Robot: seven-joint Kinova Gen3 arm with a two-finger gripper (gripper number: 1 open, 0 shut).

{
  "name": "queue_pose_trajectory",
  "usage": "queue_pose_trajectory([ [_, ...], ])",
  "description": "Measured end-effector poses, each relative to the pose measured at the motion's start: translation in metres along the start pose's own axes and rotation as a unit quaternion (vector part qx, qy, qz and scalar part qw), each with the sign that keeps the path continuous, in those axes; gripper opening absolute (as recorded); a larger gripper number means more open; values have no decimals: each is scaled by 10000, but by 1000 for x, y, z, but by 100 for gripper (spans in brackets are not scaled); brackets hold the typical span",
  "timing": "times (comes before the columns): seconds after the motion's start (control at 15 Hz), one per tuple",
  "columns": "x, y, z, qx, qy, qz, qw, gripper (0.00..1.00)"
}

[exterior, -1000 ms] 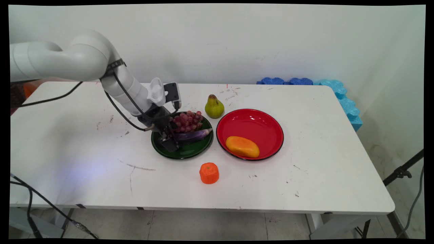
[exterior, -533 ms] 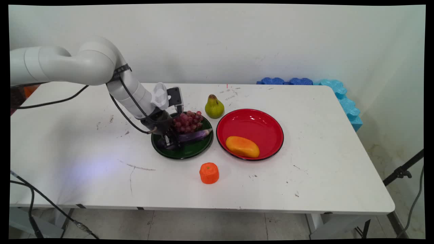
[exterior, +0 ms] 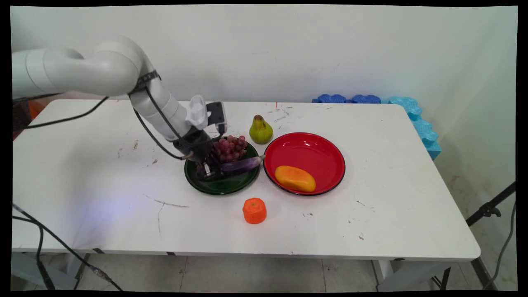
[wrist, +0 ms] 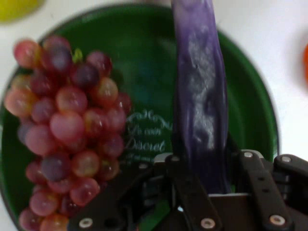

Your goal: Place the picked object on the table

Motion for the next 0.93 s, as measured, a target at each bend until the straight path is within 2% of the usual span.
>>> queue_pose_trajectory([
  [0.33, 41, 24, -62, -198, 234, -116, 9995, 0],
  [0.53, 62, 48, -92, -404, 349, -179, 9984, 0],
  [0.73, 75, 77, -107, -615, 387, -124, 9973, 0],
  [0.93, 77, 101, -103, -763, 337, -4, 9965, 0],
])
